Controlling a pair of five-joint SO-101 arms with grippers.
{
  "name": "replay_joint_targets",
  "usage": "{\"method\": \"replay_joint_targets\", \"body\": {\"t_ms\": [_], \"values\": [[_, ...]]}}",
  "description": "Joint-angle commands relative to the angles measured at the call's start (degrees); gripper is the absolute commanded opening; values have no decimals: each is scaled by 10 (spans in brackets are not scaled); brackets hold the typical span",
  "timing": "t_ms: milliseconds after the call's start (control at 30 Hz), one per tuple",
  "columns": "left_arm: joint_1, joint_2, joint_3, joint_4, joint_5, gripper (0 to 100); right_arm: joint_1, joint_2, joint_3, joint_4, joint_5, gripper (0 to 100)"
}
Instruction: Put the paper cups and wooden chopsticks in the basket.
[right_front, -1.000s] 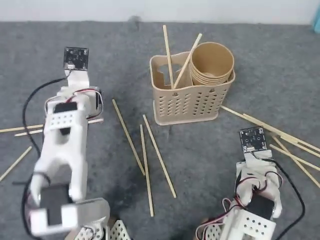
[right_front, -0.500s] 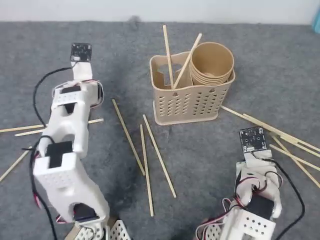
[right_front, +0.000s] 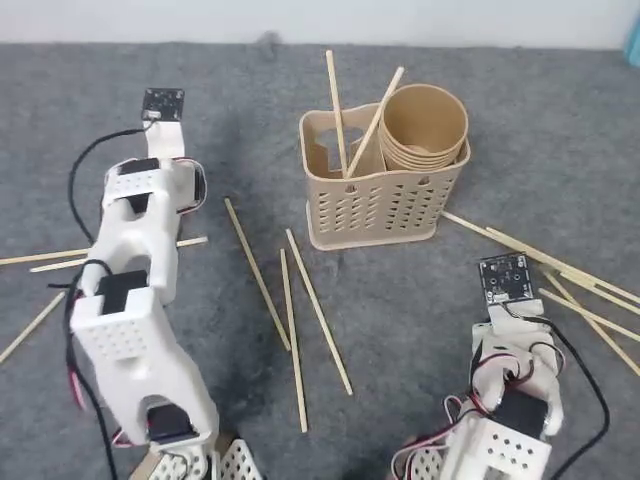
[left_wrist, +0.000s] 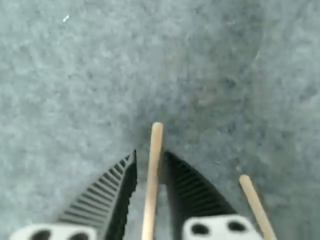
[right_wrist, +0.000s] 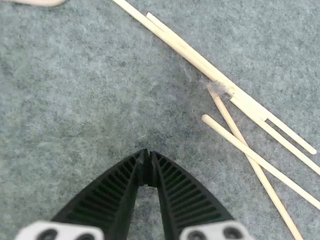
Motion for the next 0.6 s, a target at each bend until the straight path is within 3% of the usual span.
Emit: {"method": "replay_joint_targets", "body": {"t_ms": [0, 233, 567], "values": [[3, -7, -22, 4, -5, 14, -1, 4, 11, 0, 8, 9], [2, -11, -30, 33, -5, 13, -1, 4, 11, 0, 8, 9], [13, -183, -81, 215, 20, 13, -1, 4, 11, 0, 8, 9]]}}
